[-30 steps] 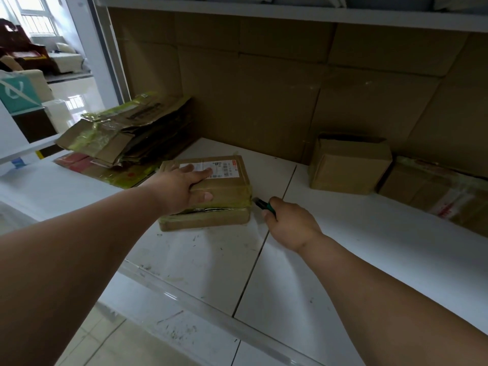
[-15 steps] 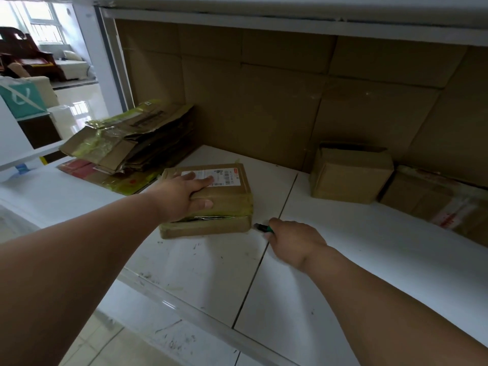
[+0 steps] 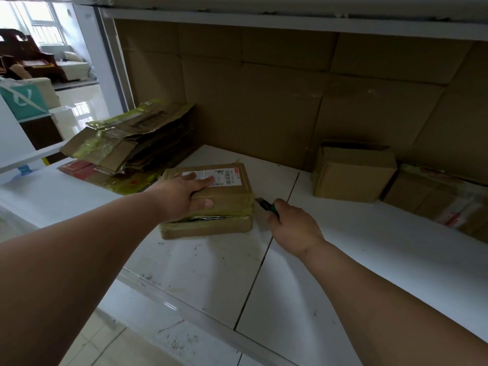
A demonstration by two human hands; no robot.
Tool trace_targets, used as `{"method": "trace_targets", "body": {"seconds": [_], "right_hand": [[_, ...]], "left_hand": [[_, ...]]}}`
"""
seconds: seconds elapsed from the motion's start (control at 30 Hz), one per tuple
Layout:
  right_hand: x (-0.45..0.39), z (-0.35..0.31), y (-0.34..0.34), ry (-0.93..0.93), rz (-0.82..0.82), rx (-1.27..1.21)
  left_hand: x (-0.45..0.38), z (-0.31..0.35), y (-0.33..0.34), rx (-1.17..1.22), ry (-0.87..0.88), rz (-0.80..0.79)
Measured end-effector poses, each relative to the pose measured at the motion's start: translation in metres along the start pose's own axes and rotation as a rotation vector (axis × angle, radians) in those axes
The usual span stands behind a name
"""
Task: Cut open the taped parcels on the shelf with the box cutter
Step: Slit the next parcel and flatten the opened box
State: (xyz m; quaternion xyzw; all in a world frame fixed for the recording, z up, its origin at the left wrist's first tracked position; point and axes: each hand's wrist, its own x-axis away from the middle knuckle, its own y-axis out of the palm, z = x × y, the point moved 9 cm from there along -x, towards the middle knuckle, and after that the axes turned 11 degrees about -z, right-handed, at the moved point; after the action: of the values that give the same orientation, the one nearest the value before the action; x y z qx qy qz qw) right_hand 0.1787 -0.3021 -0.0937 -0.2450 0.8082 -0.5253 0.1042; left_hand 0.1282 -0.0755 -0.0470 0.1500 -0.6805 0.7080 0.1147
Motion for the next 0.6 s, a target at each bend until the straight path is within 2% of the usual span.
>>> {"method": "trace_targets", "body": {"seconds": [0.6], "right_hand": [[0.001, -0.001, 0.011, -0.027, -0.088, 0.197]], "left_hand": [[0.0, 0.001, 0.003, -0.009, -0.007, -0.012]]}}
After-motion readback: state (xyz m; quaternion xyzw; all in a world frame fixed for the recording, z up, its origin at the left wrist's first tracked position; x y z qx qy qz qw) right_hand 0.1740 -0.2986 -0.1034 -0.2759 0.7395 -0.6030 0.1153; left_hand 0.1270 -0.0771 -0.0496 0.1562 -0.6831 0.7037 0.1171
